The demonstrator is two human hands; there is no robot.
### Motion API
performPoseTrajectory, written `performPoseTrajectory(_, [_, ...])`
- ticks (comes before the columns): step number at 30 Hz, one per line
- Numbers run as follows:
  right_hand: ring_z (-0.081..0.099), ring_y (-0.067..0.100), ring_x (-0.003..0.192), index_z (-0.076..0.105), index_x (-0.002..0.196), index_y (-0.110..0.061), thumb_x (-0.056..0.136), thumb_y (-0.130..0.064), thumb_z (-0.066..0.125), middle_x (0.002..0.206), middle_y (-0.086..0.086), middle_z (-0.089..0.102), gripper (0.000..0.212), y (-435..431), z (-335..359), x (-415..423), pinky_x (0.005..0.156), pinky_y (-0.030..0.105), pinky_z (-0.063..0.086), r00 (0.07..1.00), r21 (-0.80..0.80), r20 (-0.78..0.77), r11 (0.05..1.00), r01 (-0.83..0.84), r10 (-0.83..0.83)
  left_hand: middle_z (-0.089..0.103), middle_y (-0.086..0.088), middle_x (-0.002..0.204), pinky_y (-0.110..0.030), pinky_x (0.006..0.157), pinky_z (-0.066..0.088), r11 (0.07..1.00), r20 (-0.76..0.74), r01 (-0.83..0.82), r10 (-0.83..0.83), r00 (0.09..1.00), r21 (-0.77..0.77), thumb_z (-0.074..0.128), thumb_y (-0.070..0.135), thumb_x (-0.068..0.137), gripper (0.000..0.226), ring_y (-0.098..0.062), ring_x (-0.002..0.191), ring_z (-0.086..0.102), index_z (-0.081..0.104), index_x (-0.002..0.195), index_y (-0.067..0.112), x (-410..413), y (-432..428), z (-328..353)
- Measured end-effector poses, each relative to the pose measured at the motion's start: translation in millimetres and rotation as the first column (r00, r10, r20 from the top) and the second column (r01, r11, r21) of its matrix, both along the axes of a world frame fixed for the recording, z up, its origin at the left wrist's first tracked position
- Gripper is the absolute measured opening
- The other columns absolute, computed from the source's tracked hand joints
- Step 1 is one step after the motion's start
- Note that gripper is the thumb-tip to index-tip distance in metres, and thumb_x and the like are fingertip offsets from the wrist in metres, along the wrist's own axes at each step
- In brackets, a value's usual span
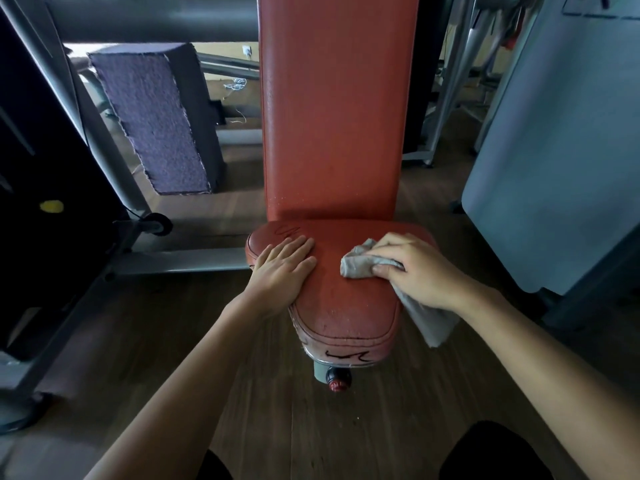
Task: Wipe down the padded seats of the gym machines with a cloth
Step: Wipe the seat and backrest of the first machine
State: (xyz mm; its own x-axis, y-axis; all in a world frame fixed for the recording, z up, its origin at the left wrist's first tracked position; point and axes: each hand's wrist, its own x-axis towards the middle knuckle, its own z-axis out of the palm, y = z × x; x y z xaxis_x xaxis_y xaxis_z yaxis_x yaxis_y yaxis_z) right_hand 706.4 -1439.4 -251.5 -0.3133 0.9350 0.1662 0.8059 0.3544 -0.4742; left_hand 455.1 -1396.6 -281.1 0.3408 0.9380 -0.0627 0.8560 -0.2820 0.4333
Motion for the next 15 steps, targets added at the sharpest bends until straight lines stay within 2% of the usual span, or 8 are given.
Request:
performPoseTrajectory(5, [0.053, 0.012, 0.115, 0.067, 0.130, -0.023, 0.095, -0.022, 0.068, 0.111, -0.015, 0.059, 0.035, -24, 2, -7, 0.102, 0.030, 0.041, 0.999, 0.007, -0.026, 0.999, 0.043, -0.043, 0.013, 0.010, 0.168, -0.034, 0.123, -0.004, 1.000, -0.005, -0.002, 0.002, 1.000, 0.000, 0.021, 0.043, 0.109, 0.051, -0.010, 0.155, 0.004, 0.022, 0.159, 0.034, 1, -1, 1])
performPoseTrajectory(8, [0.057, 0.016, 0.113, 0.069, 0.127, -0.022, 0.094, -0.028, 0.069, 0.111, -0.012, 0.060, 0.033, -31, 3, -14, 0.098, 0.035, 0.047, 0.994, 0.051, -0.054, 0.994, 0.101, -0.098, 0.015, 0.009, 0.168, -0.035, 0.124, -0.003, 1.000, 0.004, -0.009, 0.008, 1.000, 0.013, 0.023, 0.043, 0.109, 0.050, -0.011, 0.155, 0.005, 0.024, 0.158, 0.034, 1, 0, 0])
performPoseTrajectory(11, [0.060, 0.014, 0.108, 0.073, 0.119, -0.024, 0.090, -0.042, 0.071, 0.108, -0.009, 0.062, 0.035, -42, 0, -24, 0.091, 0.034, 0.051, 0.977, 0.086, -0.120, 0.978, 0.189, -0.178, 0.016, 0.008, 0.168, -0.035, 0.123, -0.002, 1.000, 0.006, -0.005, 0.005, 1.000, 0.023, 0.023, 0.043, 0.109, 0.050, -0.012, 0.155, 0.007, 0.025, 0.158, 0.034, 1, 0, -1])
performPoseTrajectory(15, [0.062, 0.015, 0.101, 0.074, 0.114, -0.020, 0.086, -0.038, 0.077, 0.103, -0.006, 0.063, 0.034, -77, -11, -39, 0.086, 0.037, 0.055, 0.934, 0.189, -0.234, 0.929, 0.317, -0.271, 0.018, 0.008, 0.167, -0.034, 0.123, -0.001, 0.999, 0.023, -0.004, 0.003, 1.000, 0.042, 0.025, 0.042, 0.109, 0.048, -0.013, 0.155, 0.009, 0.029, 0.157, 0.035, 2, 0, -3])
